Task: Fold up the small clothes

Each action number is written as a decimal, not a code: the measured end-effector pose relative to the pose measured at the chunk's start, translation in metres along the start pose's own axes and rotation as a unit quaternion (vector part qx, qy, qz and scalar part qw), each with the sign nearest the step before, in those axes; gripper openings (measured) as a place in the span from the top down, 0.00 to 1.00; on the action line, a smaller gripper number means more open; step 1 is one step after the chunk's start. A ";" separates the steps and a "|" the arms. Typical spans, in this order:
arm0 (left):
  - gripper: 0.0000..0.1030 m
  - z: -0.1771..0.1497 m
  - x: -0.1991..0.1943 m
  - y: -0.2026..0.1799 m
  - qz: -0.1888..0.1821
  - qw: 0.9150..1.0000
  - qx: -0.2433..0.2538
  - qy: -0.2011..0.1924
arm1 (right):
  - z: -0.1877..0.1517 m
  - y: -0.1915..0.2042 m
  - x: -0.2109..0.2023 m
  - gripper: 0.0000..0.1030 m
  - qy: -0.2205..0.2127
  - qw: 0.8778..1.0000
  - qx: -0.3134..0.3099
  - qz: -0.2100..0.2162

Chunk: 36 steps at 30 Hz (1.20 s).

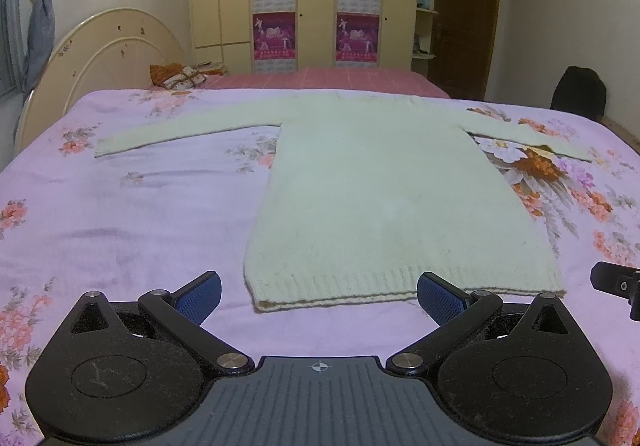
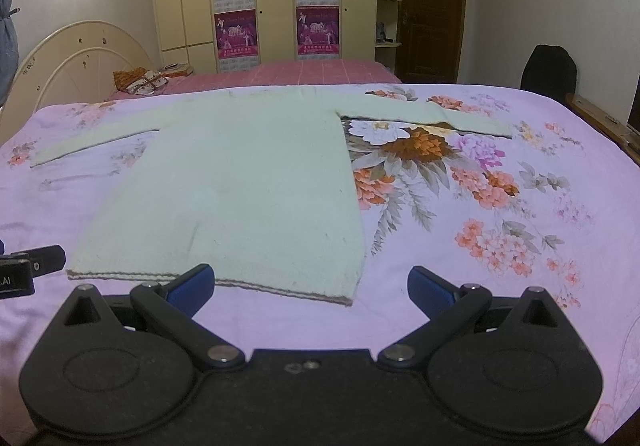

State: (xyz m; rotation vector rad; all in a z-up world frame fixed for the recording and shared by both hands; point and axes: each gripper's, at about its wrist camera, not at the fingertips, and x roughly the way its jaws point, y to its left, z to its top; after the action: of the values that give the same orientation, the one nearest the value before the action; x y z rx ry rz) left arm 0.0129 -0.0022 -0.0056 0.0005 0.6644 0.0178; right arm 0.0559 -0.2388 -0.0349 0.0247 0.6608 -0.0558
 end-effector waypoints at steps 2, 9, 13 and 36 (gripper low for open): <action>0.00 0.001 0.001 -0.001 0.000 1.000 0.001 0.001 | 0.000 -0.002 0.001 0.01 0.000 1.000 0.002 -0.001; 0.00 0.004 0.007 -0.004 0.001 1.000 0.003 0.000 | 0.001 -0.007 0.004 0.01 0.004 1.000 0.005 -0.005; 0.00 0.015 0.013 -0.005 0.002 1.000 0.005 -0.011 | 0.007 -0.012 0.009 0.01 0.002 1.000 0.006 -0.007; 0.00 0.104 0.132 -0.004 -0.001 0.999 -0.028 -0.036 | 0.118 -0.109 0.100 0.22 -0.083 0.994 0.064 -0.040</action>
State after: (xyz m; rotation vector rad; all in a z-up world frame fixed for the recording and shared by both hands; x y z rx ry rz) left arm 0.1810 -0.0039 -0.0045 -0.0538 0.5919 0.0348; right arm 0.2007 -0.3564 -0.0043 0.1155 0.4919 -0.1749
